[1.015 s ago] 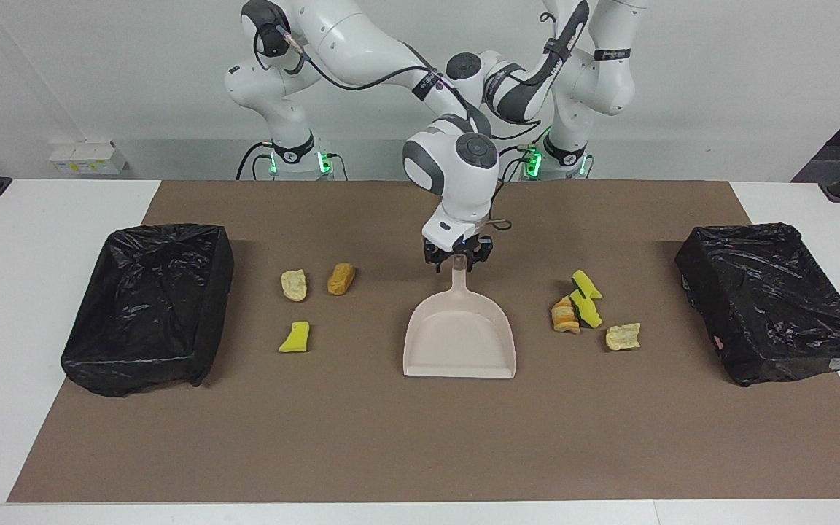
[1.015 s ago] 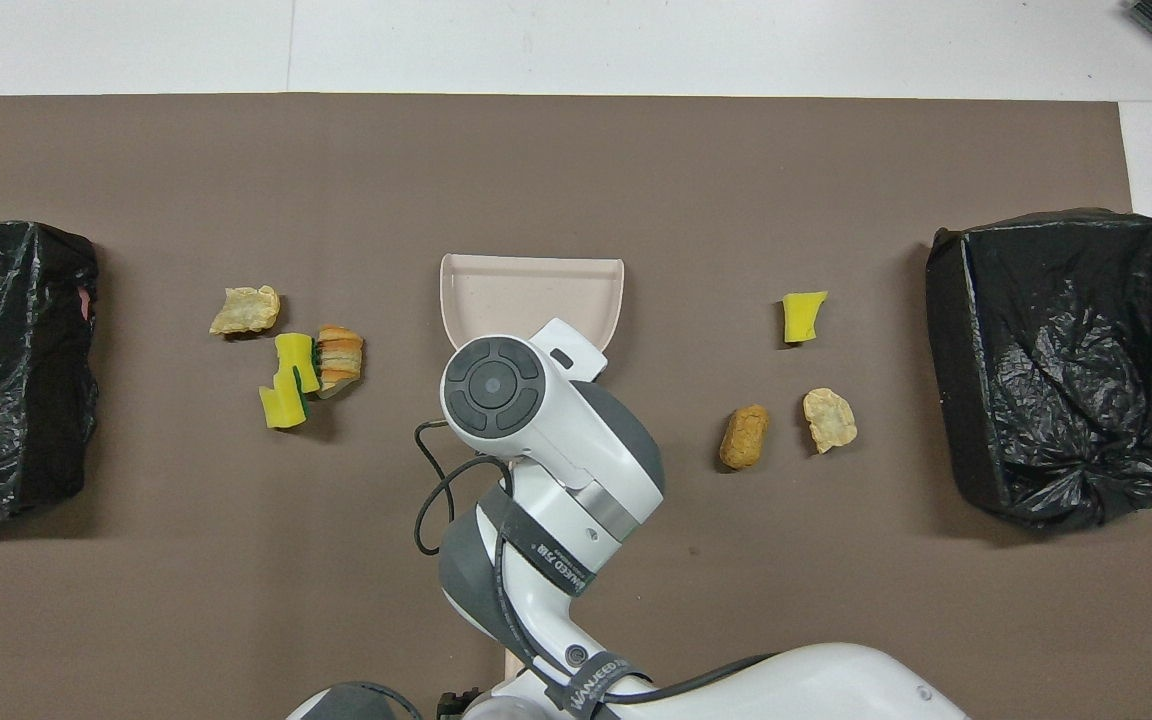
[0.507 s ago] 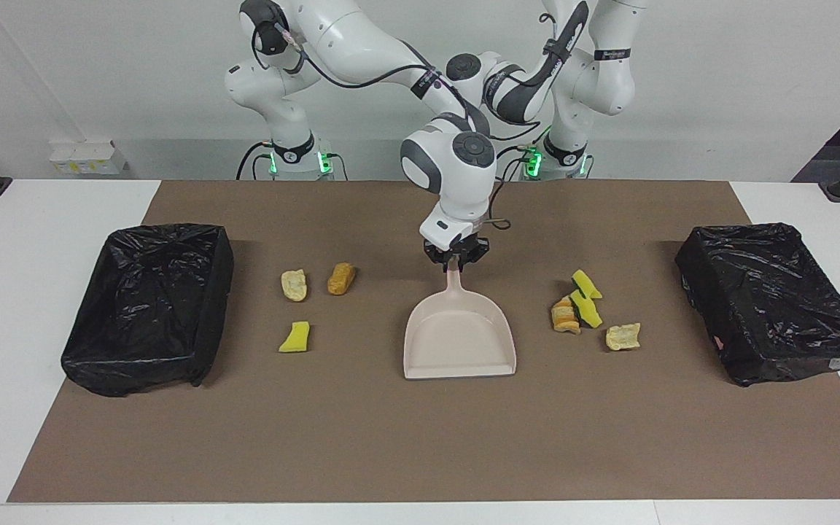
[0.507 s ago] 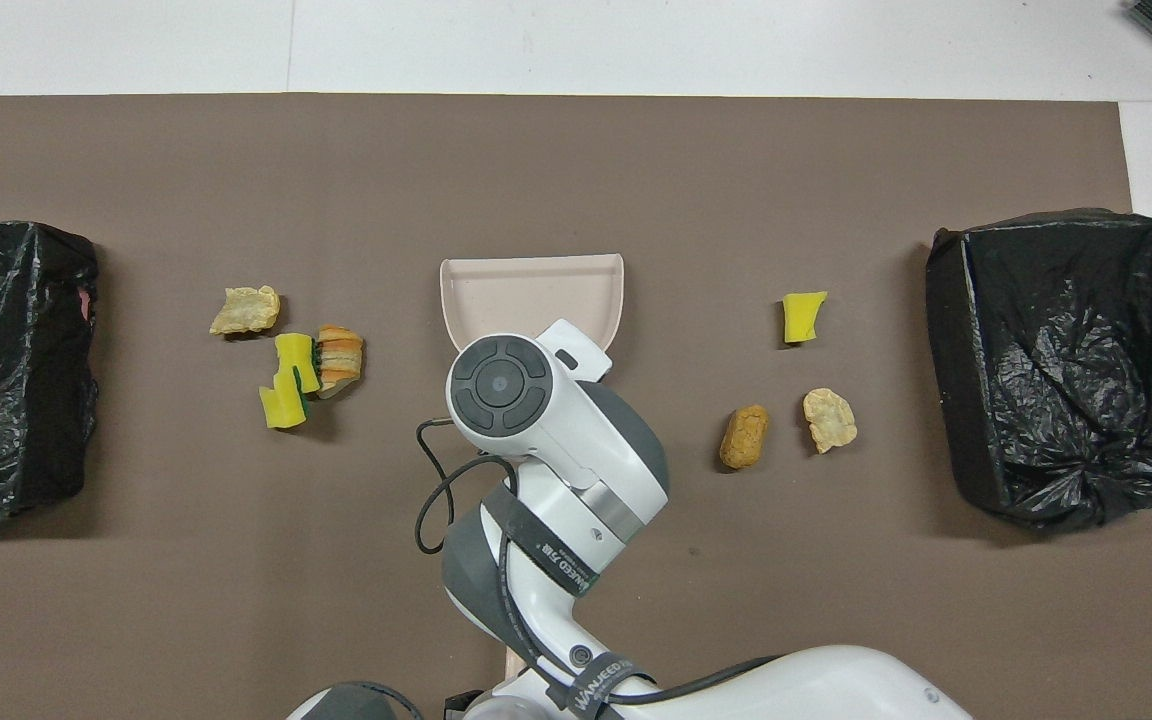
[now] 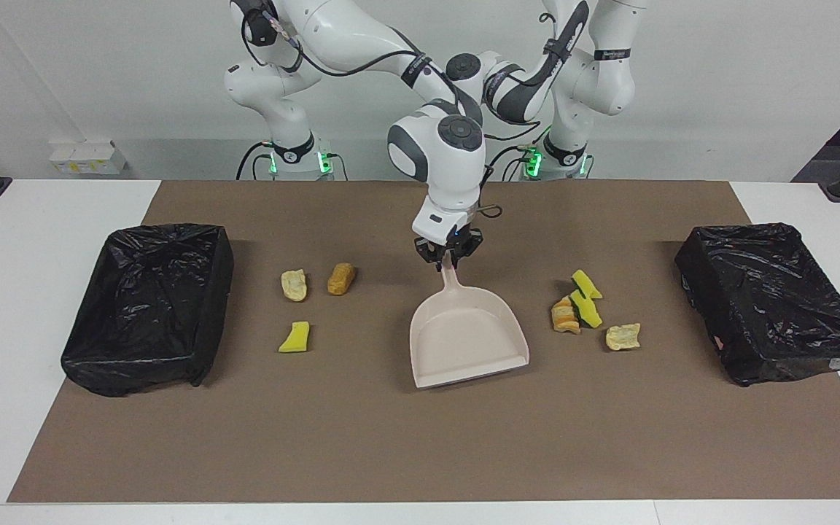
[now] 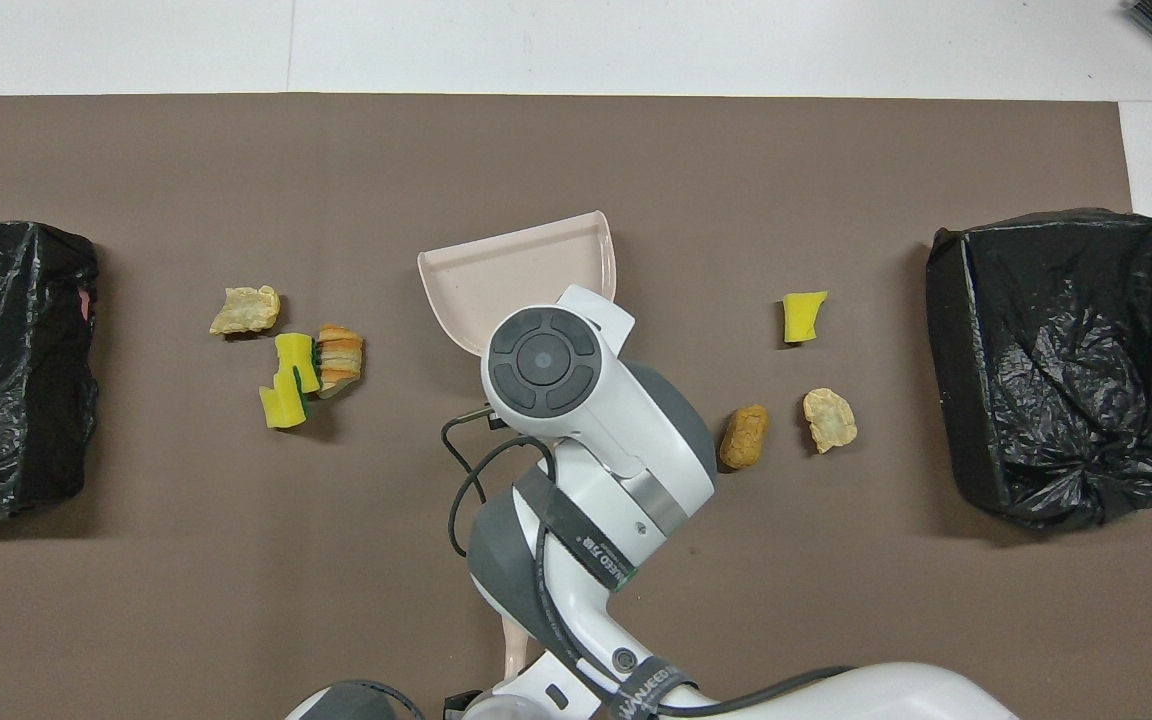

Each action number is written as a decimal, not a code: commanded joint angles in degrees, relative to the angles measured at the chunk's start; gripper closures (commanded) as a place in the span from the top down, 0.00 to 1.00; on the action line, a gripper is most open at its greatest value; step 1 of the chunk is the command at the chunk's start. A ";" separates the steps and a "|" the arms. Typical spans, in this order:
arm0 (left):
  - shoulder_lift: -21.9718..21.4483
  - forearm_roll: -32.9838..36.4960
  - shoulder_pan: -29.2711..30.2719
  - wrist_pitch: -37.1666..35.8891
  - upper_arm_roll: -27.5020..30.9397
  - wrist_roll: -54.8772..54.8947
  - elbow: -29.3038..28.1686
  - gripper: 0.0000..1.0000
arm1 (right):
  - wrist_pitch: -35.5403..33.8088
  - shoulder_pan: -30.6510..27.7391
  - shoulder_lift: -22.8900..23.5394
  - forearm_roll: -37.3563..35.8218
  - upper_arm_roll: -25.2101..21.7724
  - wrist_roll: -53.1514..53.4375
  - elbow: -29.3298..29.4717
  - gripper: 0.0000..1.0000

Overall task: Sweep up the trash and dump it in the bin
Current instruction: 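Place the dustpan near the debris while the left gripper grasps the brush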

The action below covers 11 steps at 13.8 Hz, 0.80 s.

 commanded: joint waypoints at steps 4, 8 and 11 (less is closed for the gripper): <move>-2.13 -0.77 0.35 -11.30 1.30 2.20 4.10 0.00 | -0.34 -2.73 -2.31 0.70 0.36 -23.45 -3.16 0.00; -6.79 -0.77 3.33 -21.76 1.30 6.50 4.19 0.00 | -0.25 -3.70 -2.13 0.26 0.35 -31.94 -3.16 0.00; -10.12 -0.68 7.36 -27.57 1.39 9.84 4.11 0.00 | 0.10 -3.88 -1.96 0.26 0.35 -33.27 -3.07 0.00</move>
